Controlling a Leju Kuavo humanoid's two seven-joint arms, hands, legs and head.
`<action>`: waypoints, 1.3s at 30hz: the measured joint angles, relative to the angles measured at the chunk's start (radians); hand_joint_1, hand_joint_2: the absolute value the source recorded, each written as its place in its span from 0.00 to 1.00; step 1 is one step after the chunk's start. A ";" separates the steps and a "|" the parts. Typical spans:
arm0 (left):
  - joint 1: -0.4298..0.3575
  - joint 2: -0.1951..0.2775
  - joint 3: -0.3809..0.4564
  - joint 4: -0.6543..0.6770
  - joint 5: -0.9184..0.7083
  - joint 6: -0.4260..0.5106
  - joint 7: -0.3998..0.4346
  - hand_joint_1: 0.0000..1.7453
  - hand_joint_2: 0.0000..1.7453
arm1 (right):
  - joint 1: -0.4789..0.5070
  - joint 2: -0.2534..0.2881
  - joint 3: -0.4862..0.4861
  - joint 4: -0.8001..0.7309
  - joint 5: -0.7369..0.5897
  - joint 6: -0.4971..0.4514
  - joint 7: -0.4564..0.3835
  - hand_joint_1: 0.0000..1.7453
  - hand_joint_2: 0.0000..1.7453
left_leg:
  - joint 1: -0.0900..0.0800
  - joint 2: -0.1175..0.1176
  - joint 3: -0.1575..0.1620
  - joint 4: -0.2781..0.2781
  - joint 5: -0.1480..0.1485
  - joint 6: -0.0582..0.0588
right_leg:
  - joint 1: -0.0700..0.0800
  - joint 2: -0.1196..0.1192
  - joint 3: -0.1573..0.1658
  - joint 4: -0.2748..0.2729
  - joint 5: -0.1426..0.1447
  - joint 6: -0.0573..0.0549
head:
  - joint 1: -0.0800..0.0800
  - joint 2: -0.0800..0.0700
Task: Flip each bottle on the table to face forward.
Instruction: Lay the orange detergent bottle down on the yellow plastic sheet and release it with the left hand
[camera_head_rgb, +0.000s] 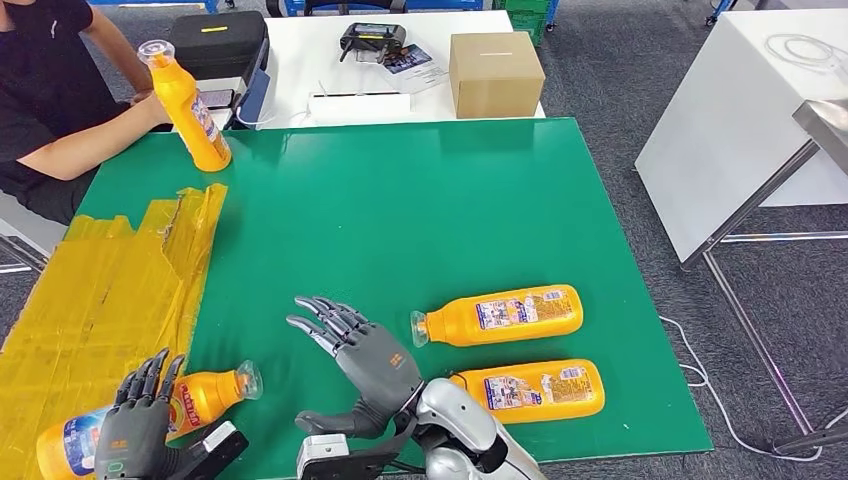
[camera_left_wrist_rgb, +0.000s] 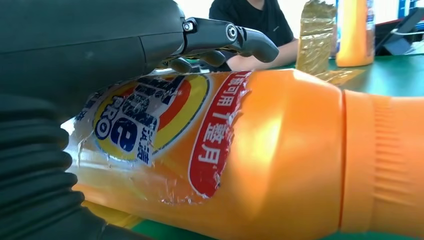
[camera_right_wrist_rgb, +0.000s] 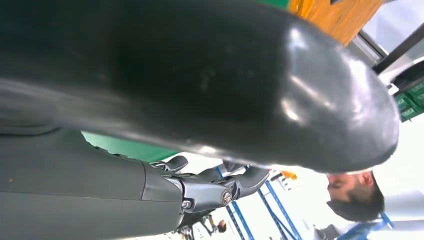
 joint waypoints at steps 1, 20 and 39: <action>-0.003 0.002 0.000 0.004 -0.022 -0.006 0.023 0.00 0.00 | -0.002 0.000 0.000 0.003 -0.005 0.006 0.001 0.00 0.00 | 0.000 0.000 0.000 0.000 0.000 0.000 | 0.000 0.000 0.000 0.000 0.000 0.000 | 0.000 0.000; 0.015 -0.023 0.033 -0.005 0.000 0.132 0.013 0.00 0.00 | 0.018 -0.010 -0.008 0.000 -0.067 -0.009 -0.039 0.00 1.00 | 0.001 0.000 0.000 0.000 0.000 0.000 | 0.001 0.000 -0.001 0.000 0.000 0.000 | 0.000 0.000; 0.038 -0.158 0.049 -0.277 0.924 0.147 -0.378 0.00 0.00 | 0.080 -0.025 -0.025 -0.044 0.012 -0.070 -0.043 0.00 1.00 | 0.000 0.000 -0.001 0.000 0.000 0.000 | 0.000 0.000 -0.001 0.000 0.000 0.000 | 0.000 0.000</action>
